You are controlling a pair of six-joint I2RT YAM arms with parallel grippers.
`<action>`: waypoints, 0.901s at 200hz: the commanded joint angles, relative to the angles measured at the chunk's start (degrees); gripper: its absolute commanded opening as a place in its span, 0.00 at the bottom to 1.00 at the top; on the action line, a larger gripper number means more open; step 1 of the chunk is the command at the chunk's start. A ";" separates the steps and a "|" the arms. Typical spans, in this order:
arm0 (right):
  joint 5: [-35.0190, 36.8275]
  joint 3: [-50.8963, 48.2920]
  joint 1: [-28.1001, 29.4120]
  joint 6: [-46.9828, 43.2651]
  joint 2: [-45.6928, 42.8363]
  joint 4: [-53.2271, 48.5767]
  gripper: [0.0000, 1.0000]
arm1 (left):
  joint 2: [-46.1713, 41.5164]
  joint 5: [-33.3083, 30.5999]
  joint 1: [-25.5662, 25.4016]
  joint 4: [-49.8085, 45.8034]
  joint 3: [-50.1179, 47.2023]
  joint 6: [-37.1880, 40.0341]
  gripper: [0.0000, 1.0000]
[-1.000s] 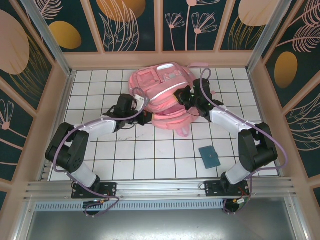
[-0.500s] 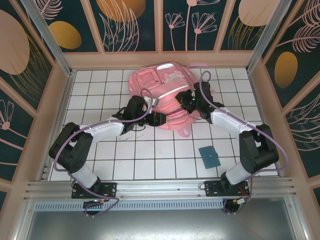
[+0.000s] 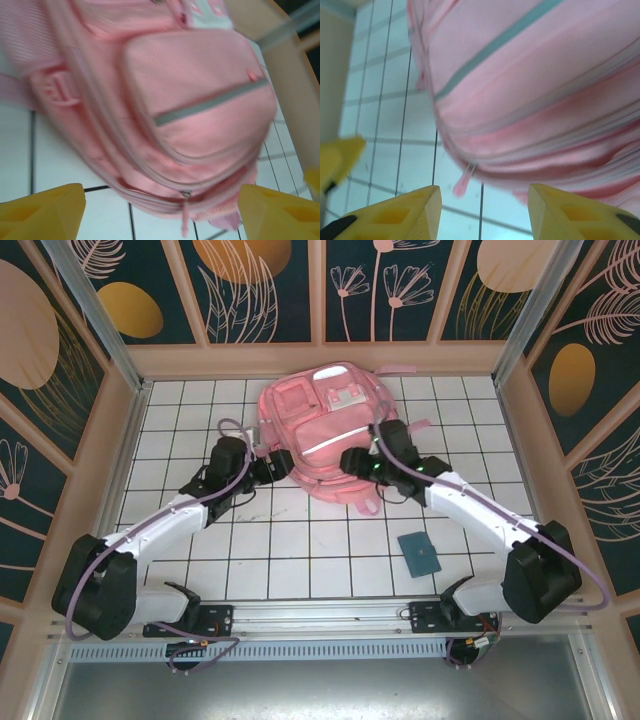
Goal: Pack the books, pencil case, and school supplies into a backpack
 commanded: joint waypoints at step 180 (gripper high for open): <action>20.21 25.01 15.35 9.47 30.50 -20.26 0.22 | -2.87 -12.56 1.65 -3.53 -4.85 -7.88 0.92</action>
